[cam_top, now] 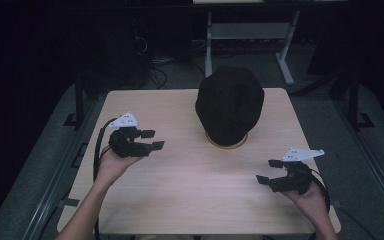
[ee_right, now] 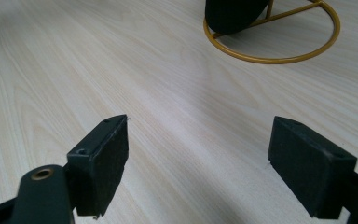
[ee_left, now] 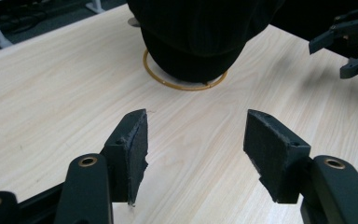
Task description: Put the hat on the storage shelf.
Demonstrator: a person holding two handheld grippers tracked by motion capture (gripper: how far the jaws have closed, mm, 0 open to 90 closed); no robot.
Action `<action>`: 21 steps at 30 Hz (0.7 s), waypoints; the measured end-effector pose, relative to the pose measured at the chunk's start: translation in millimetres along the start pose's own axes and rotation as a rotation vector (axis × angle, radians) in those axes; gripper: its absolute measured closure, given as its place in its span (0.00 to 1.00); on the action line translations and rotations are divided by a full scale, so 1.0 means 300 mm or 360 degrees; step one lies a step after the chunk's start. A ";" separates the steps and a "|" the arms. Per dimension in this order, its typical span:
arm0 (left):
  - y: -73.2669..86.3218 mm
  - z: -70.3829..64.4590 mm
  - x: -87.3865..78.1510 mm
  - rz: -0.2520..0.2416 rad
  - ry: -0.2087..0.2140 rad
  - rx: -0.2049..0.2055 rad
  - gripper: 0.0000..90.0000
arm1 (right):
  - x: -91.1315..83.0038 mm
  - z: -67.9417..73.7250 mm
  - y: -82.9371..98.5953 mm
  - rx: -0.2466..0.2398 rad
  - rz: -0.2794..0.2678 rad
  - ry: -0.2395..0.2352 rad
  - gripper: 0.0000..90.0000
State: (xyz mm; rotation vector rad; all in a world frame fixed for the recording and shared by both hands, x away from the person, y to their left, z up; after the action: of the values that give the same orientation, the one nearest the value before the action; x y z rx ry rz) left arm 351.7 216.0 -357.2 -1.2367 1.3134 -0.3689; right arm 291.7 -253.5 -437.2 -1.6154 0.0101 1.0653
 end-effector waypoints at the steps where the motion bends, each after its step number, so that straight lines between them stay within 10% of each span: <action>1: 0.007 0.002 0.002 0.0003 0.0000 -0.0002 0.44 | 0.000 -0.001 0.001 -0.0002 0.0001 0.0002 0.22; 21: 0.126 -0.036 0.016 -0.0015 -0.0009 -0.0001 0.41 | 0.010 -0.001 0.004 -0.0009 0.0016 -0.0017 0.22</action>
State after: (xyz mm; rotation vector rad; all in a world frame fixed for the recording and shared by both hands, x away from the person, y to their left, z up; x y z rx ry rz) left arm 328.2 221.5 -388.7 -1.2441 1.3035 -0.3717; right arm 293.0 -252.5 -440.2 -1.6164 0.0080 1.0823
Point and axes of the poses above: each handheld gripper's, and its own axes: x roughly forward along the jaws, y roughly out of its underside, z roughly to its left, the point moved 1 cm from there along x, roughly forward along the jaws, and after that the axes turned 10 degrees about y, right-handed, at the moved point
